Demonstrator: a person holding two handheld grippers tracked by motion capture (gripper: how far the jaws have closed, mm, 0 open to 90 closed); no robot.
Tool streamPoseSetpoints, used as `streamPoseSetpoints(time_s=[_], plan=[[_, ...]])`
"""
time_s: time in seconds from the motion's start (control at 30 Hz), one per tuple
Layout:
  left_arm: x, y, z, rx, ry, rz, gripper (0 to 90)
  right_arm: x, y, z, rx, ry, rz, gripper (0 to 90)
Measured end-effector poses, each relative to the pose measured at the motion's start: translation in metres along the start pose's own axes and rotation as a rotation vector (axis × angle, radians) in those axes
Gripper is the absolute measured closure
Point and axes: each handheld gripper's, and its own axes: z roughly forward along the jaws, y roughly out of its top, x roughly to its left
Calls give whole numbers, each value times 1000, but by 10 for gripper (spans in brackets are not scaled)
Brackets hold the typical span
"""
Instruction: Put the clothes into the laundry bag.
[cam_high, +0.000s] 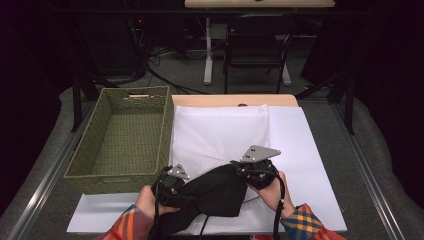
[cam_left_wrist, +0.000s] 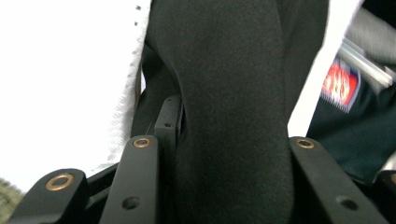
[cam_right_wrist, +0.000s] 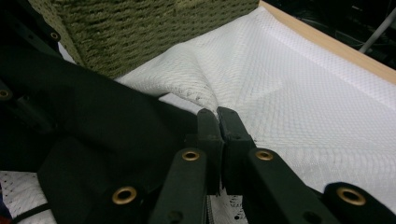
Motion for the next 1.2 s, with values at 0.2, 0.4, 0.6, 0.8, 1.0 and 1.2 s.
streamPoseSetpoints(time_s=[0.2,0.4,0.6,0.8,1.0,1.2], plan=[[-3,4,13,-41,57,-100,607,5,2,-1,-1,-12,-19,886],[3,9,26,-44,93,-96,566,6,-4,5,26,-2,-22,887],[-1,2,28,16,108,-7,340,3,-8,8,46,0,-13,885],[1,3,11,-10,78,22,237,0,-10,7,45,7,-2,885],[2,2,9,37,29,58,155,-1,-10,7,49,10,1,885],[10,-1,27,74,5,59,160,-3,-11,8,50,8,12,885]])
